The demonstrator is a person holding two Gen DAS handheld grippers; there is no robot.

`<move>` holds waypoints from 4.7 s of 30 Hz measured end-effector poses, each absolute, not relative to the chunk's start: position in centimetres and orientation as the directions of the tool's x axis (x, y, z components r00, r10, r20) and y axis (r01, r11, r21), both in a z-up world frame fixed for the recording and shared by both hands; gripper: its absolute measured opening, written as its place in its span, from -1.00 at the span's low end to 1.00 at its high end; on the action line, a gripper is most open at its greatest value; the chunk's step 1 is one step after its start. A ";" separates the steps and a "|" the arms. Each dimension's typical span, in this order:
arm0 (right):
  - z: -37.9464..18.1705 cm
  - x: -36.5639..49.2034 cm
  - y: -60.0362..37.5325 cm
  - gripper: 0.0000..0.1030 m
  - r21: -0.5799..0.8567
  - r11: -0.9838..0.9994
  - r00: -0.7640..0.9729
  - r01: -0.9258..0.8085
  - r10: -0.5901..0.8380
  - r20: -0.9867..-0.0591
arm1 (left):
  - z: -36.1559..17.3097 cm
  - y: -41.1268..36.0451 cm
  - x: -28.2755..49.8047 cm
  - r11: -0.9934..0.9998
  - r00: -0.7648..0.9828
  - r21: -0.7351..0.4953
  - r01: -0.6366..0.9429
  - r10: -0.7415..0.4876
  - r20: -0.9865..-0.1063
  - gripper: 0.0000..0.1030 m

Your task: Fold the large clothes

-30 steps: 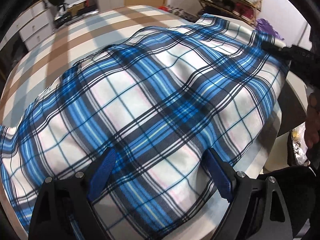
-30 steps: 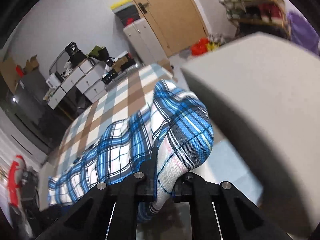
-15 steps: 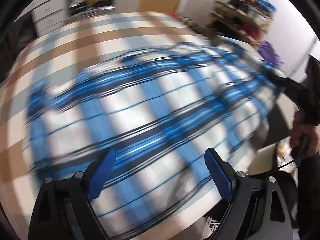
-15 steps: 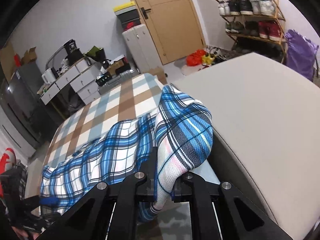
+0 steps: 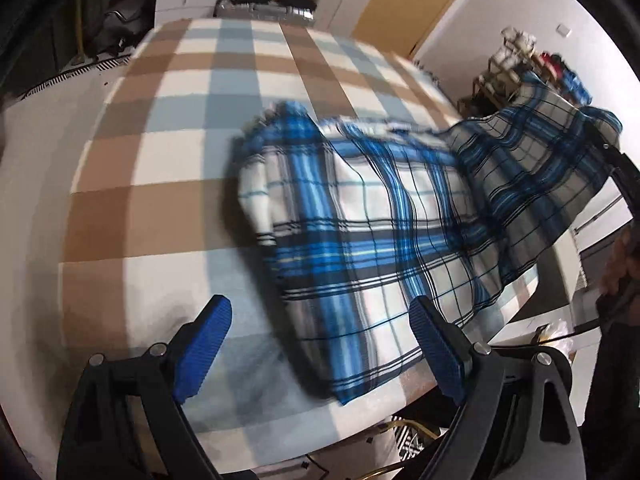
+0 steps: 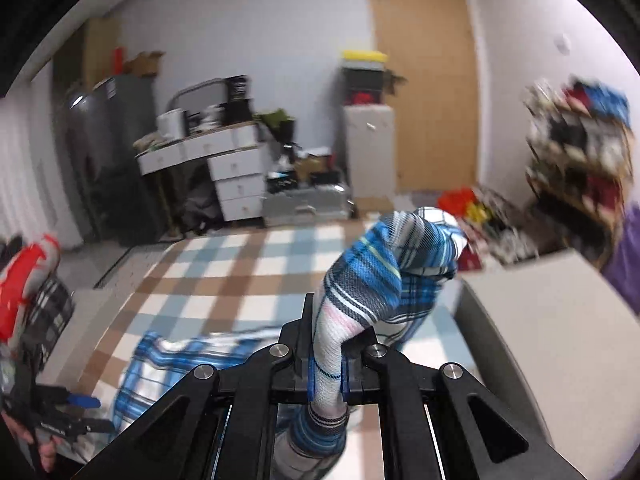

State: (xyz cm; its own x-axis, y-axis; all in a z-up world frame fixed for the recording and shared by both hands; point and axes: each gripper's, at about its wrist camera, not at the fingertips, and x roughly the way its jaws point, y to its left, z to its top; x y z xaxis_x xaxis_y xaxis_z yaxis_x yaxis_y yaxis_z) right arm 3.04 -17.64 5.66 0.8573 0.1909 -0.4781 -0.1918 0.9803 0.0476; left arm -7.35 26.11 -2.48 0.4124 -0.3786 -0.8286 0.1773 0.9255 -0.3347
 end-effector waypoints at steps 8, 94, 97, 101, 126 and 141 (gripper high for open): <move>0.8 -1.1 -4.1 -0.84 -0.161 0.904 0.819 -0.395 0.268 -0.507 | -2.9 31.9 -8.4 0.890 0.485 -0.454 0.023 -0.407 -0.774 0.68; -13.6 6.2 -16.2 0.75 0.901 0.435 0.179 -0.008 0.887 -0.426 | 1.7 20.9 -1.4 0.809 0.318 -0.571 0.140 -0.583 -0.748 -0.90; -14.1 6.3 -16.5 0.76 0.900 0.436 0.171 0.013 0.886 -0.431 | 0.3 21.2 -1.0 0.818 0.288 -0.564 0.117 -0.571 -0.769 -0.90; -15.0 6.4 -16.4 0.76 0.890 0.454 0.165 0.046 0.875 -0.455 | -2.1 20.9 -0.5 0.824 0.230 -0.564 0.050 -0.559 -0.796 -0.90; -13.6 5.6 -17.8 -0.44 0.774 0.633 0.404 0.010 0.705 -0.582 | -4.2 19.2 -2.8 0.710 0.173 -0.704 0.021 -0.696 -0.697 -0.42; -13.4 5.1 -19.1 -0.74 0.865 0.501 0.355 0.013 0.806 -0.473 | 0.1 22.1 -7.4 0.621 0.194 -0.776 0.115 -0.780 -0.595 -0.98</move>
State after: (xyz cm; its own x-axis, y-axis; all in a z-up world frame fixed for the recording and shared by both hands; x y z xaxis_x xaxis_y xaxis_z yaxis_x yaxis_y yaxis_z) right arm 5.15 -19.07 -13.40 0.3553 0.8064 -0.4727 0.0130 0.5014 0.8651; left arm -7.39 22.14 0.08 0.1939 -0.7798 -0.5952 0.1154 0.6207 -0.7755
